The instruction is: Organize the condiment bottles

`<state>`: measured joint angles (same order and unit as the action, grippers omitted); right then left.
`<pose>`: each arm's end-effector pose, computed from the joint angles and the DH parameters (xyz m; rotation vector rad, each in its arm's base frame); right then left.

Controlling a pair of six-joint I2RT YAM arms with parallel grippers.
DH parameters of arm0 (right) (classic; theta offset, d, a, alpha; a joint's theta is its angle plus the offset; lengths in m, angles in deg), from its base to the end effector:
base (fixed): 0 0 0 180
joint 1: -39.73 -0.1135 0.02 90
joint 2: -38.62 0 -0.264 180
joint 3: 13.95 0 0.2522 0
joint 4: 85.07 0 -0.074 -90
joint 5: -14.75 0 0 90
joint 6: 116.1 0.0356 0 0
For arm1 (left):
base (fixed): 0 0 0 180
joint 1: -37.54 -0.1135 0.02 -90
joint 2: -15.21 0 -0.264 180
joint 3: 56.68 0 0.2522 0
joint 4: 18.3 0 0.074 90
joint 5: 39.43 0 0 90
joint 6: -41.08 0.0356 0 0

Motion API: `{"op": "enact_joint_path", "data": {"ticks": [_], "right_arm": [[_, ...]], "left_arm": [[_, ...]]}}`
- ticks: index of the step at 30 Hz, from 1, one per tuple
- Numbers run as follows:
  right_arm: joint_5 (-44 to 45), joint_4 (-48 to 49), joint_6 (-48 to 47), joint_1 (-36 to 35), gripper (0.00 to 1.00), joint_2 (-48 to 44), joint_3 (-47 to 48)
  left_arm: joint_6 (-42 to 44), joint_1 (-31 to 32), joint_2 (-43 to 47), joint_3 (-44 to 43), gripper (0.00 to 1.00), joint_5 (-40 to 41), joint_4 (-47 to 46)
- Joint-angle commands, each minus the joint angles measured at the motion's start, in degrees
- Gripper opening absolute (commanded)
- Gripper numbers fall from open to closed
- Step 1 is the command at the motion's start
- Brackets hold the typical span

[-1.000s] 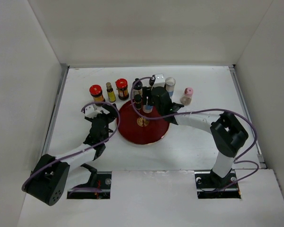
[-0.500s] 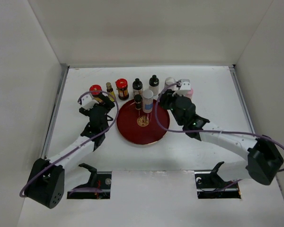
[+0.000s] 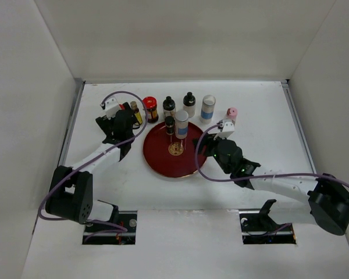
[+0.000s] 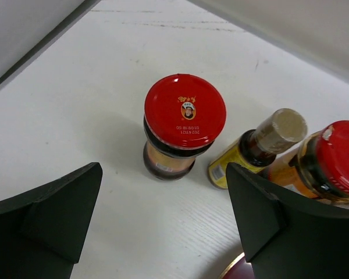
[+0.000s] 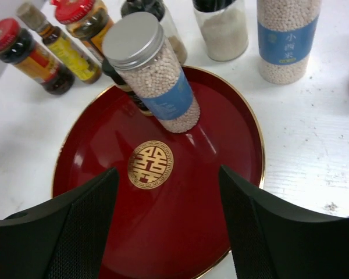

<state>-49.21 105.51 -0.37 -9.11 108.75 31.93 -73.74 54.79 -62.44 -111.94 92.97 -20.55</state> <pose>0.1850 0.1879 0.2332 -0.0397 1.8147 0.5217 0.2849 -0.0633 0.2408 -0.5948 1.7331 0.1969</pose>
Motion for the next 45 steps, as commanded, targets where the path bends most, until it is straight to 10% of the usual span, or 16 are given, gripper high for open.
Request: {"op": "enact_joint_path", "data": {"ticks": [1,21,29,35,45], "right_arm": [[-1.78,6.25,1.07,-0.33,0.74,-2.54,-0.56],[-3.63,6.25,0.9,-0.33,0.75,-1.4,-0.04],[-3.63,6.42,0.81,-0.42,0.75,-0.78,-0.13],[-3.63,6.16,0.63,-0.42,0.75,-1.13,-0.21],[-3.8,6.42,0.89,-0.25,0.76,-1.66,-0.65]], "left_arm": [[3.72,-0.86,-1.1,-3.76,0.89,-0.55,0.01],[7.06,-5.35,-15.78,-15.98,0.82,-6.27,-0.43],[7.77,-6.14,-16.66,-15.99,0.56,-4.52,-1.04],[6.89,-6.14,-12.02,-11.51,0.33,-1.26,-2.88],[11.1,6.5,11.45,-3.42,0.31,6.73,0.8]]}}
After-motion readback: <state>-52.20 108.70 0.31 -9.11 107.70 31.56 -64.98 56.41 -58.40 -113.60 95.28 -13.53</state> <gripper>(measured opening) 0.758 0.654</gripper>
